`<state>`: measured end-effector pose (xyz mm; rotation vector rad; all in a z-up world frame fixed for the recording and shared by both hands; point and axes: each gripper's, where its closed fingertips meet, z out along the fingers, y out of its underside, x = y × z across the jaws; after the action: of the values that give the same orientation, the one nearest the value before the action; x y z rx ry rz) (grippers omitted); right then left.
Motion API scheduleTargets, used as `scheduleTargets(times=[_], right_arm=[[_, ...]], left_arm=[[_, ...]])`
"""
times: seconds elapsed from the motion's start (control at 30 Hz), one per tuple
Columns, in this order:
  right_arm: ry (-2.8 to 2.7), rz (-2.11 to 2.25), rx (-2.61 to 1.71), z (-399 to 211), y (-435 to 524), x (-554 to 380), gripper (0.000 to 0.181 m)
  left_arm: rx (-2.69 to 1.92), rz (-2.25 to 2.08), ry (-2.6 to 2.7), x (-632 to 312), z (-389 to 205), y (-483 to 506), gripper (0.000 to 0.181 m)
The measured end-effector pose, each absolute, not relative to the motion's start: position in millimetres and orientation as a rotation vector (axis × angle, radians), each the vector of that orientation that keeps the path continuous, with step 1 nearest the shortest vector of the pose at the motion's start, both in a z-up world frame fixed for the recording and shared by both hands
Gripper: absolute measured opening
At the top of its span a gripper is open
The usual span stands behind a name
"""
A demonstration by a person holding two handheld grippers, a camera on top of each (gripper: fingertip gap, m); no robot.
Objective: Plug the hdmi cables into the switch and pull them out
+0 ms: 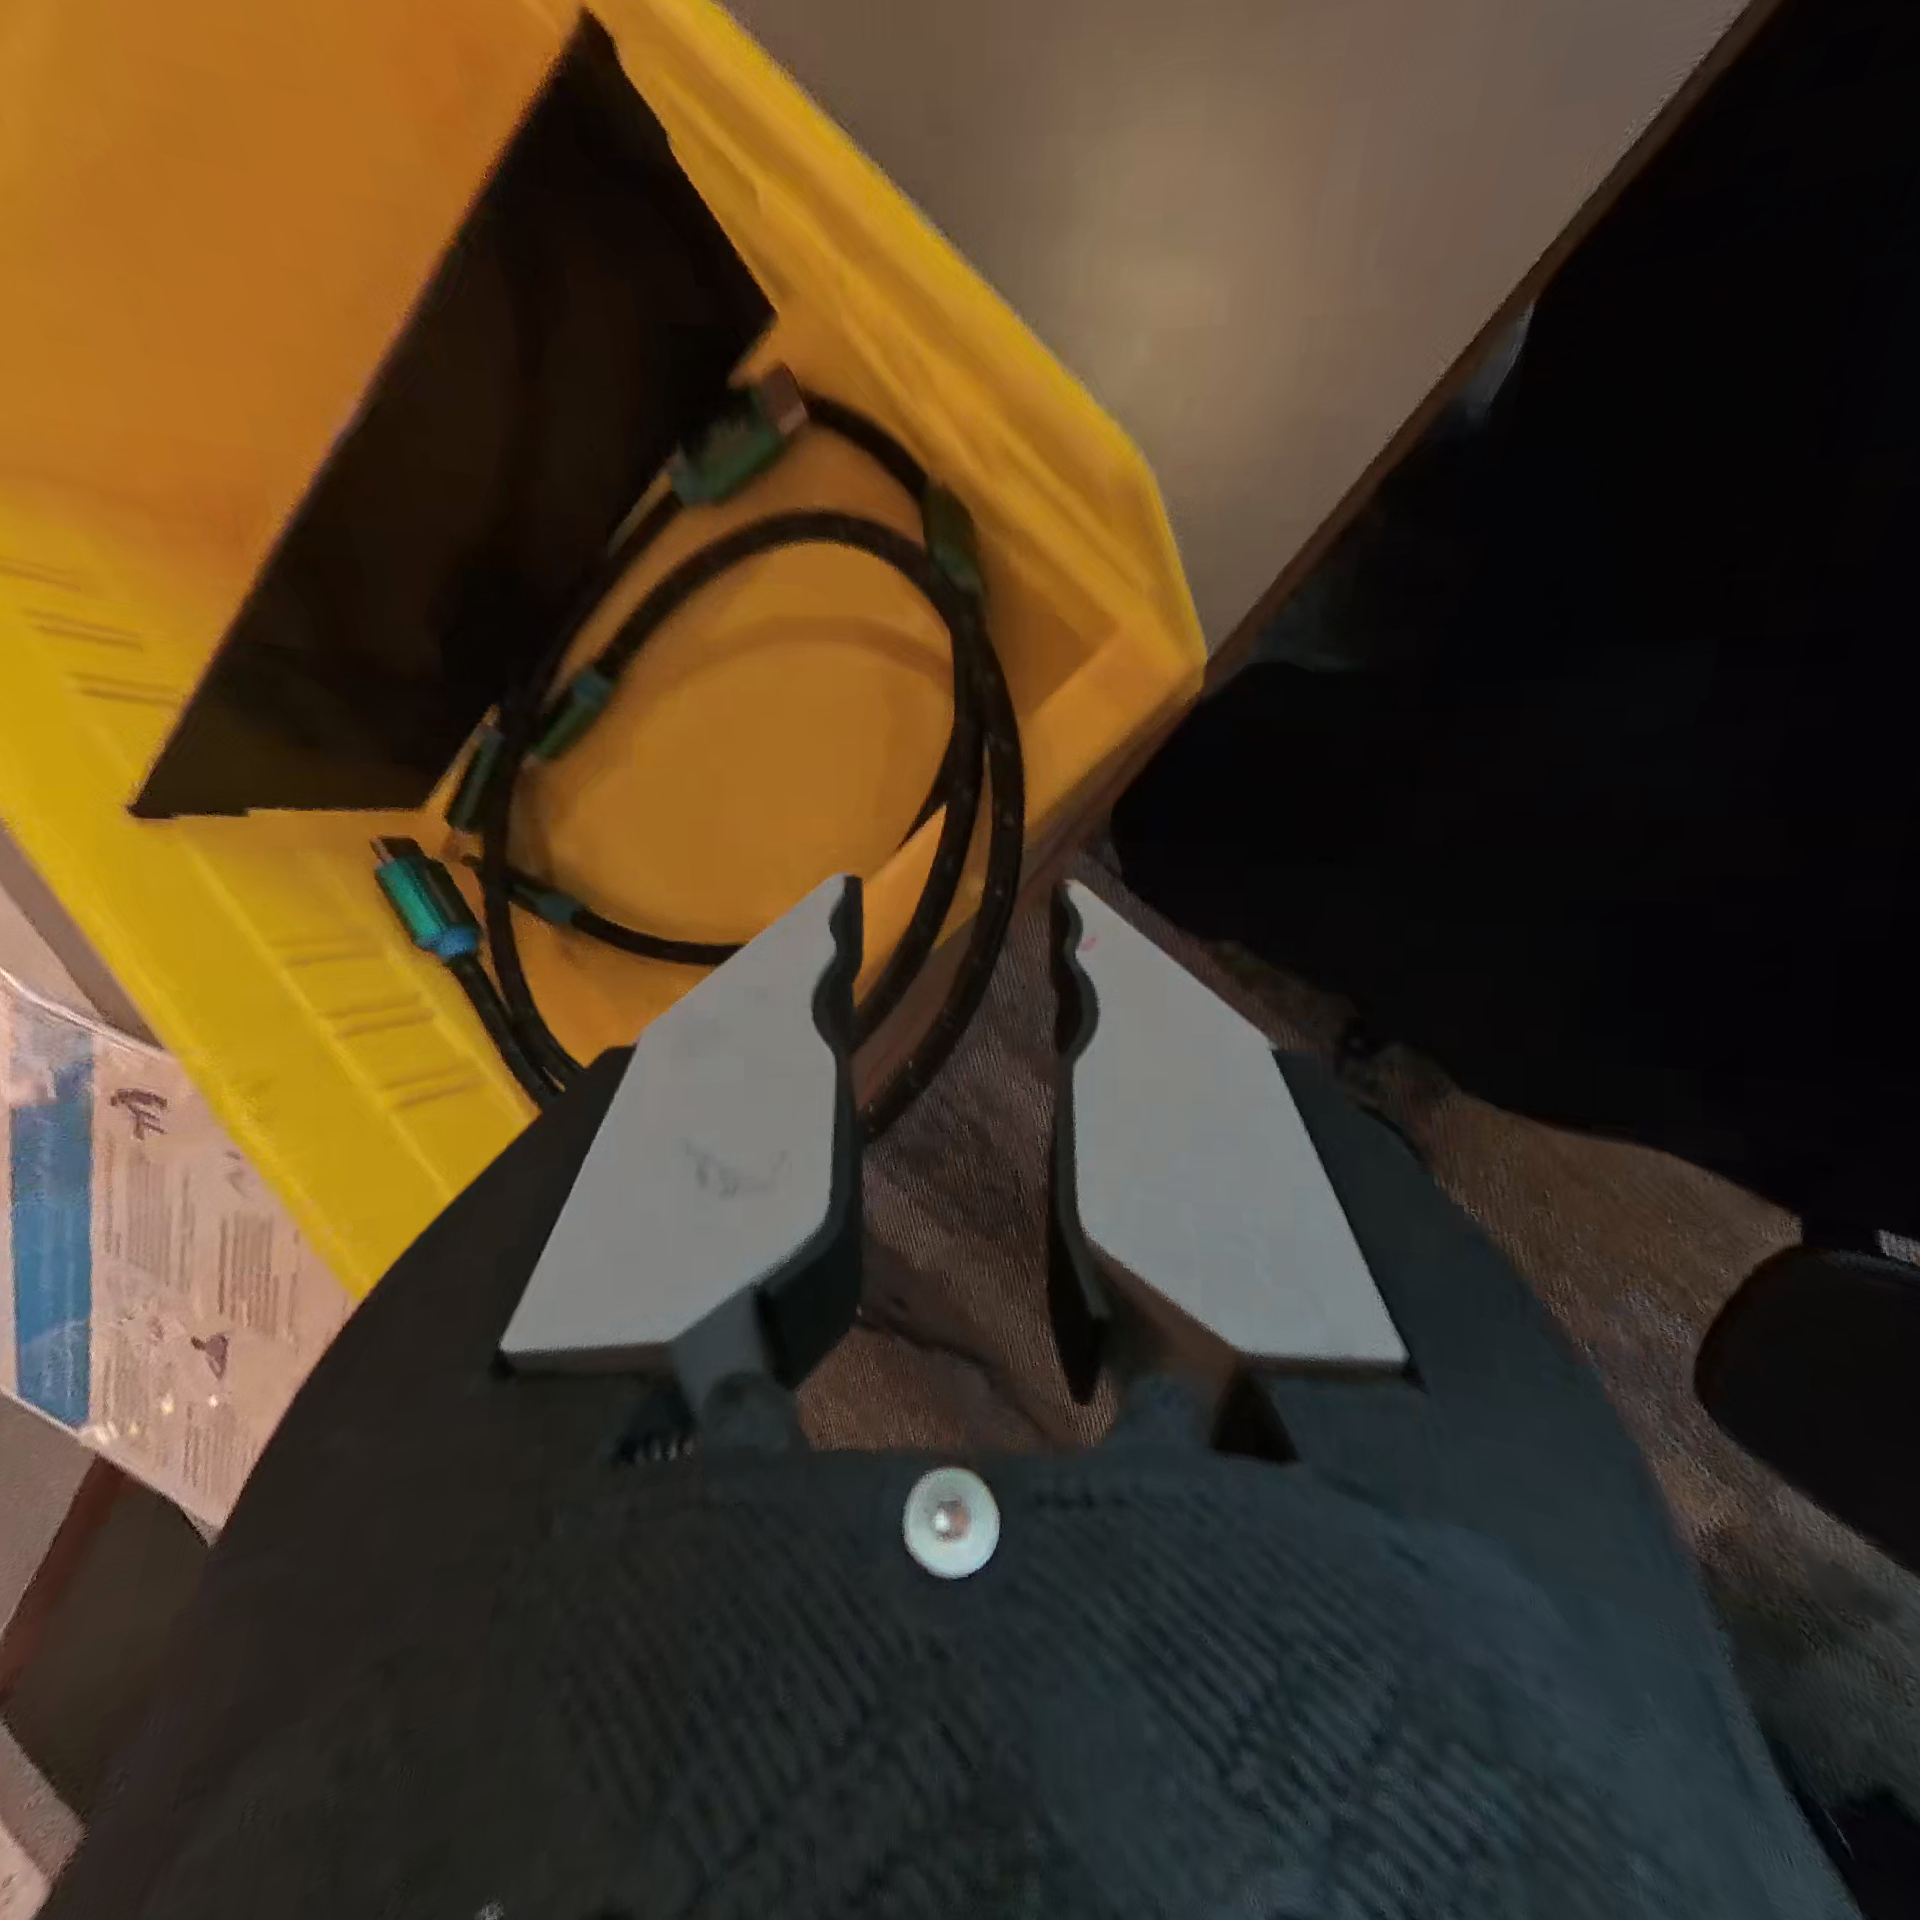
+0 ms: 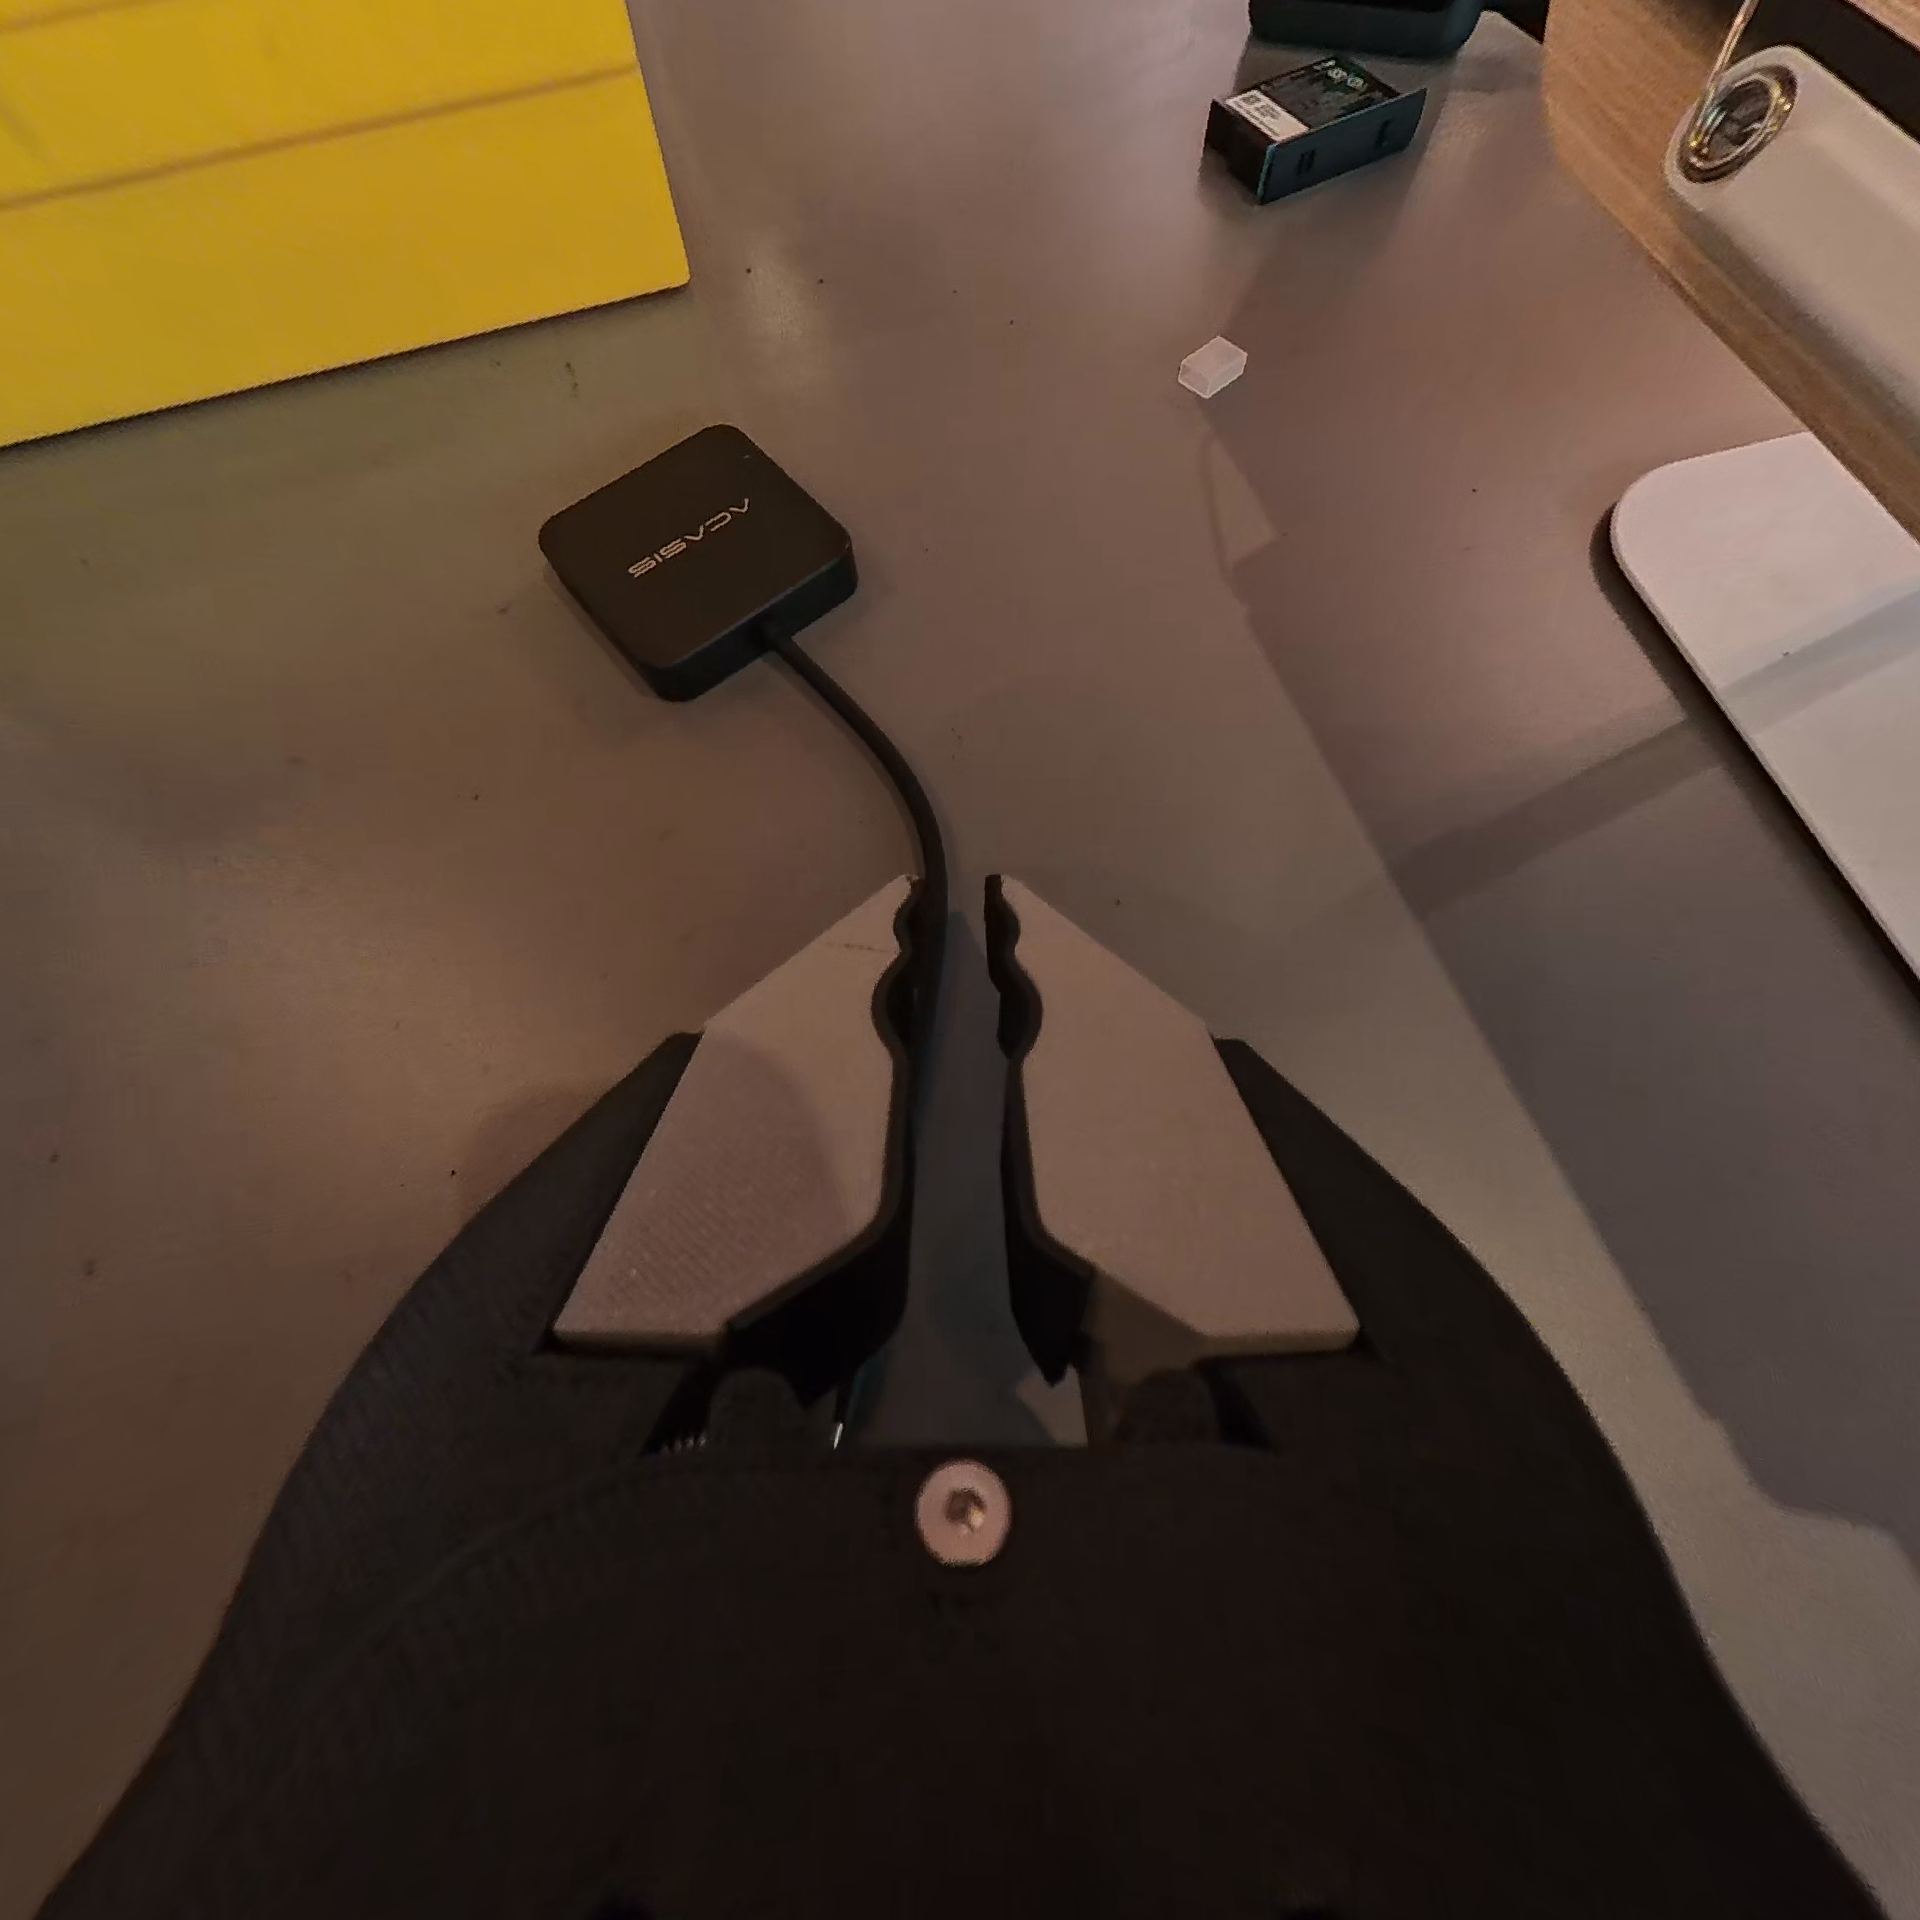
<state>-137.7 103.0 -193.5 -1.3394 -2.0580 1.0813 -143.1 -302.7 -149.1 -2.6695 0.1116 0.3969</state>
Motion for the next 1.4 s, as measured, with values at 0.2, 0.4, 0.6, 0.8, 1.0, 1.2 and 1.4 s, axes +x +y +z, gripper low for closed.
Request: scheduleTargets(times=[0.2,0.4,0.6,0.8,1.0,1.2,1.4], right_arm=[[-2.047,1.098,-1.359,-193,106,-138,0.007],[-2.054,1.095,-1.353,-193,106,-138,0.006],[-2.048,1.095,-1.352,-193,106,-138,0.005],[-2.031,1.101,-1.354,-191,108,-137,0.005],[-1.940,1.176,-1.340,-175,121,-141,0.007],[-1.812,1.308,-1.378,-156,139,-139,0.011],[-1.682,1.477,-1.389,-134,152,-137,0.013]], left_arm=[[-2.709,0.581,0.154,-153,-163,-314,0.021],[-2.553,0.688,0.076,-167,-115,-312,0.006],[-2.216,0.999,-0.189,-230,-8,-307,0.004],[-1.742,1.108,-0.323,-251,123,-281,0.004],[-1.675,0.866,-0.053,-186,149,-165,0.004],[-1.841,0.597,0.181,-114,86,-36,0.004],[-1.999,0.537,0.302,-93,-4,36,0.004]])
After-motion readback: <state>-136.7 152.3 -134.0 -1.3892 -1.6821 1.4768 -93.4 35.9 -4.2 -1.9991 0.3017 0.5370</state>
